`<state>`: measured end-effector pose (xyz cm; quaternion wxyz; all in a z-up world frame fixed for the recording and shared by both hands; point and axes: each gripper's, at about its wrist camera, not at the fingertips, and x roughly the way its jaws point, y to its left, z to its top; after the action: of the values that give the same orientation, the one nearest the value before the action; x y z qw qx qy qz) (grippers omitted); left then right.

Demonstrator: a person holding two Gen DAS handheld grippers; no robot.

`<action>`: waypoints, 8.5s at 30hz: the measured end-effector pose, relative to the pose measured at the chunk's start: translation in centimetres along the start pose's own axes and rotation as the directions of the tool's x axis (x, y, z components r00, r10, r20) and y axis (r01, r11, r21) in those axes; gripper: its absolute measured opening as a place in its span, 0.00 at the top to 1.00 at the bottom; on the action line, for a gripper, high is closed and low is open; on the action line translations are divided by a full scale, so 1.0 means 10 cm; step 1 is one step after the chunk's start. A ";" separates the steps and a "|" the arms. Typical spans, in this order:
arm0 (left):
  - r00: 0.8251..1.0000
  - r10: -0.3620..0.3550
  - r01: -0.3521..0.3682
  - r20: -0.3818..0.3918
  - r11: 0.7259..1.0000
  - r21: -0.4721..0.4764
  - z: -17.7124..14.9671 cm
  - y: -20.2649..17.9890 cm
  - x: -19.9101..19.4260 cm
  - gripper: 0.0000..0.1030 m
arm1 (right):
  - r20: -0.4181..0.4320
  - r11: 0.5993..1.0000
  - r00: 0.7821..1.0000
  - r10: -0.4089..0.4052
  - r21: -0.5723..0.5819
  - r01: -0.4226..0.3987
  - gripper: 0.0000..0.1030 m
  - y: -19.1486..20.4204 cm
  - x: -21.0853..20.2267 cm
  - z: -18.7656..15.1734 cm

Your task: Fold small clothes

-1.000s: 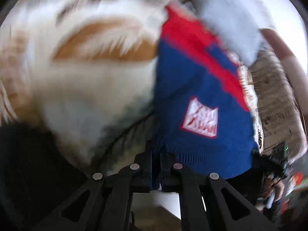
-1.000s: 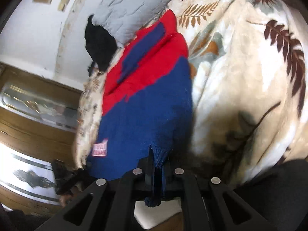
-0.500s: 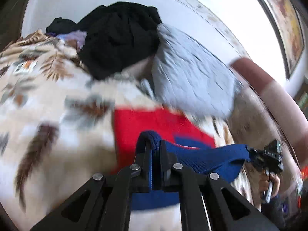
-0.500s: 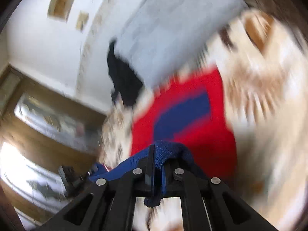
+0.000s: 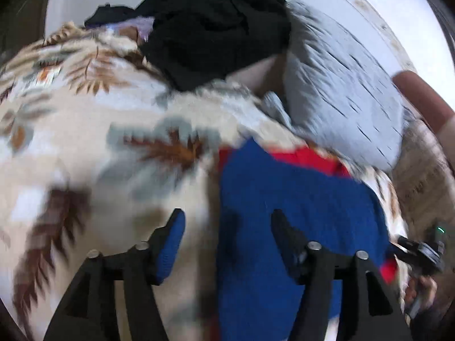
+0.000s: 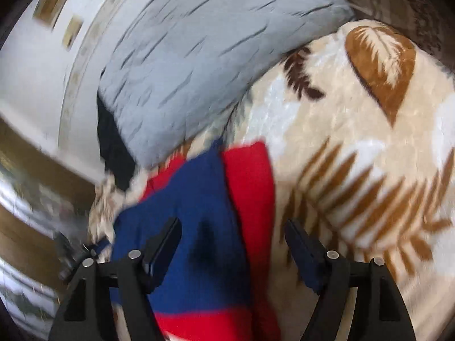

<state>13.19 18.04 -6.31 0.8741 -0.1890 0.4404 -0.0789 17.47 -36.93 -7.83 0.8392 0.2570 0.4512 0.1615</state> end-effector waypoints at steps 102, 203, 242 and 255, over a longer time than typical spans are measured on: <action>0.997 0.069 -0.055 -0.031 0.942 0.330 -1.48 -0.97 -0.42 0.19 | 0.020 0.990 0.998 -0.060 0.131 0.057 0.34 0.44 -1.29 -2.02; 0.992 0.118 -0.124 0.039 0.922 0.367 -1.73 -1.19 -0.14 0.10 | 0.084 0.987 0.984 -0.160 0.025 0.159 0.32 0.59 -0.96 -1.19; 0.991 0.124 -0.132 0.047 0.906 0.402 -1.79 -1.18 -0.17 0.05 | 0.005 0.981 0.982 -0.191 0.032 0.191 0.24 0.56 -0.73 -1.24; 0.991 0.123 -0.131 0.045 0.905 0.404 -1.82 -1.16 -0.19 0.05 | 0.068 0.978 0.979 -0.193 0.087 0.187 0.22 0.66 -0.97 -1.58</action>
<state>-2.15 3.22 -10.07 0.9016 0.0249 0.4177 -0.1097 -1.28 -31.88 -4.73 0.8564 0.2521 0.4476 0.0524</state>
